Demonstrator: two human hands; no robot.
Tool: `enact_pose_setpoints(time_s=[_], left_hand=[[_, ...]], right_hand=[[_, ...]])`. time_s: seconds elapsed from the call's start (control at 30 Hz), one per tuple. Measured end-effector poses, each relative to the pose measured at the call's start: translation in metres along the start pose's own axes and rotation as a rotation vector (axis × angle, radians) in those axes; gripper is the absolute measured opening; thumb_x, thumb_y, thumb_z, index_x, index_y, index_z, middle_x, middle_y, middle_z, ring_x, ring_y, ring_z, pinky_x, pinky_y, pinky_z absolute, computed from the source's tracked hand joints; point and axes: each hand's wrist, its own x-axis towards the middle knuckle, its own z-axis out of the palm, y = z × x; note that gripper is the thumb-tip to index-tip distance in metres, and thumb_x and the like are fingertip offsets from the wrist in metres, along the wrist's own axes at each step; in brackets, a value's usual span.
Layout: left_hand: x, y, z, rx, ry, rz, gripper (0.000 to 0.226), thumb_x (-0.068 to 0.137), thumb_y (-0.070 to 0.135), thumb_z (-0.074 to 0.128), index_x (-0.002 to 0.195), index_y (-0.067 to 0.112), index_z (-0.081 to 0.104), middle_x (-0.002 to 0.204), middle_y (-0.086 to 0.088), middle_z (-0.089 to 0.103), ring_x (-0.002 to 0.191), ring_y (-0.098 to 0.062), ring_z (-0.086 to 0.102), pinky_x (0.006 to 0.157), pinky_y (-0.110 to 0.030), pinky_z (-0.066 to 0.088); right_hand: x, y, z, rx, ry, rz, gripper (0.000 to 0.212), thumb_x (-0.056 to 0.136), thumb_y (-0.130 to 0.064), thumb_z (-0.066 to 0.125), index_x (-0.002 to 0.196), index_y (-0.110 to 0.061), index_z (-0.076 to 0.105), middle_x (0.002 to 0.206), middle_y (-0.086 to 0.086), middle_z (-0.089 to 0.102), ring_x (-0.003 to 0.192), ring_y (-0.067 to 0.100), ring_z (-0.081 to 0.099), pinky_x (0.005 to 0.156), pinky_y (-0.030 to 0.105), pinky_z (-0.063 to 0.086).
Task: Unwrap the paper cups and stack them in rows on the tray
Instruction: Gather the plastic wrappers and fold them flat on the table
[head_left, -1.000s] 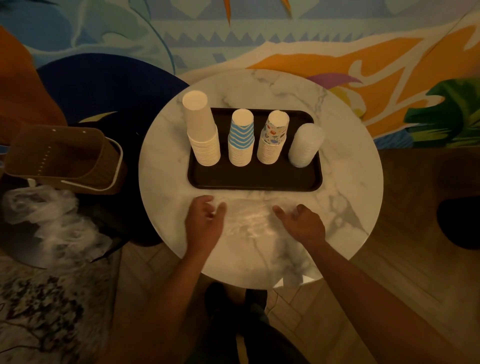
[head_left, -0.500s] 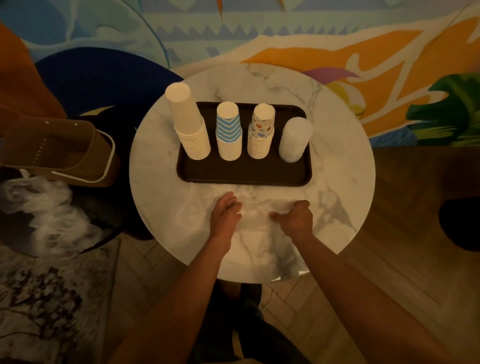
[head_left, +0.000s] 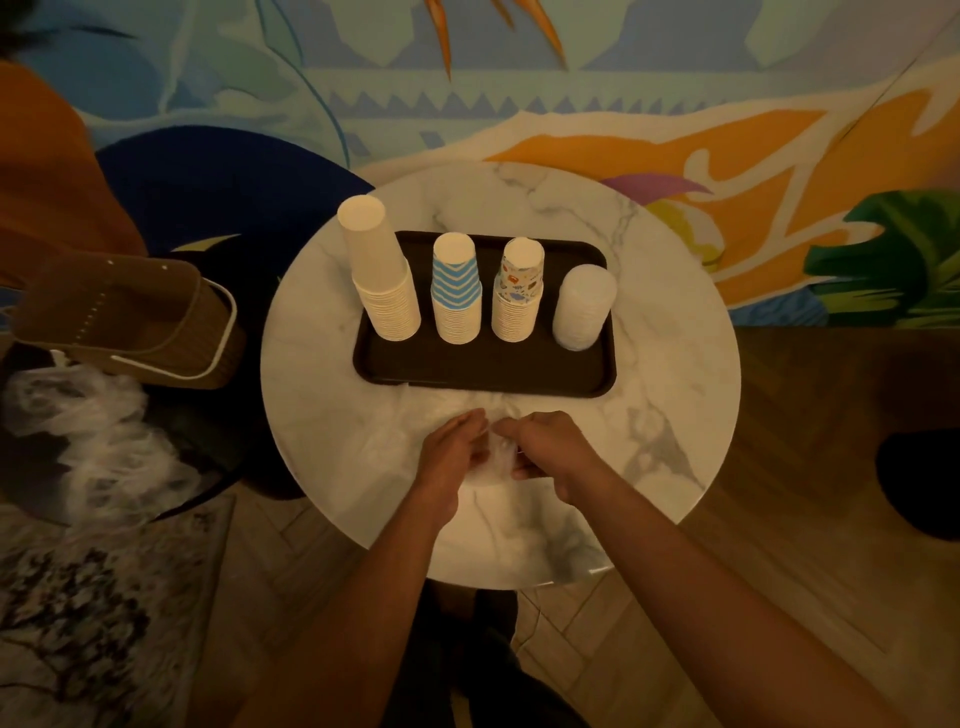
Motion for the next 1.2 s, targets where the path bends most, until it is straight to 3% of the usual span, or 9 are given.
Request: enact_pose_setpoints(time_s=[0.2, 0.33, 0.47, 0.6, 0.73, 0.8, 0.9, 1.0, 1.2], left_hand=[[-0.002, 0.033, -0.052, 0.504, 0.238, 0.3, 0.018, 0.096, 0.025, 0.063, 0.108, 0.031, 0.075, 0.105, 0.019, 0.07, 0.099, -0.005, 0.065, 0.09, -0.027, 0.051], [0.012, 0.04, -0.104, 0.714, 0.408, 0.349, 0.022, 0.097, 0.022, 0.06, 0.114, 0.025, 0.074, 0.119, 0.006, 0.068, 0.112, -0.015, 0.061, 0.093, -0.024, 0.04], [0.026, 0.03, -0.127, 0.918, 0.261, 0.21, 0.028, 0.101, 0.024, 0.055, 0.124, 0.02, 0.071, 0.132, -0.001, 0.067, 0.124, -0.023, 0.059, 0.108, -0.033, 0.041], [0.03, 0.027, -0.132, 0.943, 0.176, 0.237, 0.029, 0.094, 0.013, 0.059, 0.118, 0.022, 0.073, 0.123, 0.0, 0.071, 0.114, -0.023, 0.065, 0.102, -0.035, 0.049], [0.037, 0.031, -0.136, 0.945, 0.266, 0.277, 0.029, 0.096, 0.018, 0.054, 0.115, 0.026, 0.073, 0.122, 0.004, 0.071, 0.114, -0.023, 0.064, 0.104, -0.039, 0.049], [0.038, 0.037, -0.134, 0.838, 0.34, 0.264, 0.029, 0.102, 0.025, 0.048, 0.117, 0.019, 0.072, 0.124, -0.001, 0.069, 0.118, -0.026, 0.062, 0.103, -0.037, 0.046], [0.038, 0.045, -0.129, 0.786, 0.354, 0.199, 0.048, 0.102, 0.052, 0.044, 0.126, 0.017, 0.066, 0.129, -0.008, 0.063, 0.122, -0.03, 0.057, 0.101, -0.04, 0.043], [0.037, 0.048, -0.123, 0.824, 0.249, 0.123, 0.079, 0.08, 0.081, 0.054, 0.137, 0.026, 0.051, 0.138, -0.004, 0.052, 0.128, -0.029, 0.05, 0.1, -0.044, 0.045], [0.04, 0.03, -0.113, 1.128, 0.014, 0.199, 0.085, 0.074, 0.05, 0.08, 0.144, 0.022, 0.039, 0.142, -0.007, 0.049, 0.133, -0.03, 0.045, 0.104, -0.044, 0.047]], right_hand=[[0.004, -0.01, 0.053, -0.077, -0.004, -0.007, 0.032, 0.084, -0.036, 0.079, 0.09, -0.005, 0.069, 0.076, 0.013, 0.076, 0.066, 0.026, 0.075, 0.068, 0.042, 0.065], [0.006, -0.018, 0.082, -0.134, 0.012, -0.018, 0.033, 0.084, -0.04, 0.078, 0.085, -0.008, 0.071, 0.079, 0.011, 0.075, 0.069, 0.025, 0.075, 0.066, 0.039, 0.065], [0.014, -0.023, 0.11, -0.24, 0.026, -0.048, 0.033, 0.083, -0.046, 0.075, 0.079, -0.013, 0.071, 0.077, 0.006, 0.076, 0.071, 0.023, 0.075, 0.075, 0.041, 0.062], [0.027, -0.026, 0.134, -0.316, 0.035, -0.078, 0.029, 0.084, -0.046, 0.073, 0.074, -0.019, 0.067, 0.078, 0.006, 0.076, 0.075, 0.024, 0.074, 0.08, 0.042, 0.061], [0.04, -0.017, 0.135, -0.366, 0.047, -0.147, 0.021, 0.087, -0.044, 0.072, 0.092, -0.024, 0.07, 0.089, -0.003, 0.074, 0.079, 0.019, 0.073, 0.076, 0.039, 0.063], [0.046, -0.007, 0.124, -0.548, 0.21, -0.28, 0.019, 0.086, -0.037, 0.072, 0.1, -0.024, 0.071, 0.099, -0.004, 0.073, 0.091, 0.019, 0.071, 0.082, 0.037, 0.06], [0.044, 0.012, 0.11, -0.77, 0.451, -0.348, 0.046, 0.082, -0.041, 0.076, 0.121, -0.022, 0.06, 0.125, 0.003, 0.056, 0.111, 0.023, 0.06, 0.088, 0.037, 0.055], [0.04, 0.03, 0.104, -0.841, 0.456, -0.219, 0.077, 0.075, -0.061, 0.077, 0.133, -0.019, 0.049, 0.132, 0.006, 0.046, 0.121, 0.027, 0.049, 0.091, 0.041, 0.053], [0.037, 0.043, 0.107, -0.834, 0.477, -0.161, 0.084, 0.073, -0.063, 0.078, 0.134, -0.016, 0.044, 0.13, 0.008, 0.044, 0.121, 0.028, 0.049, 0.089, 0.041, 0.055]])
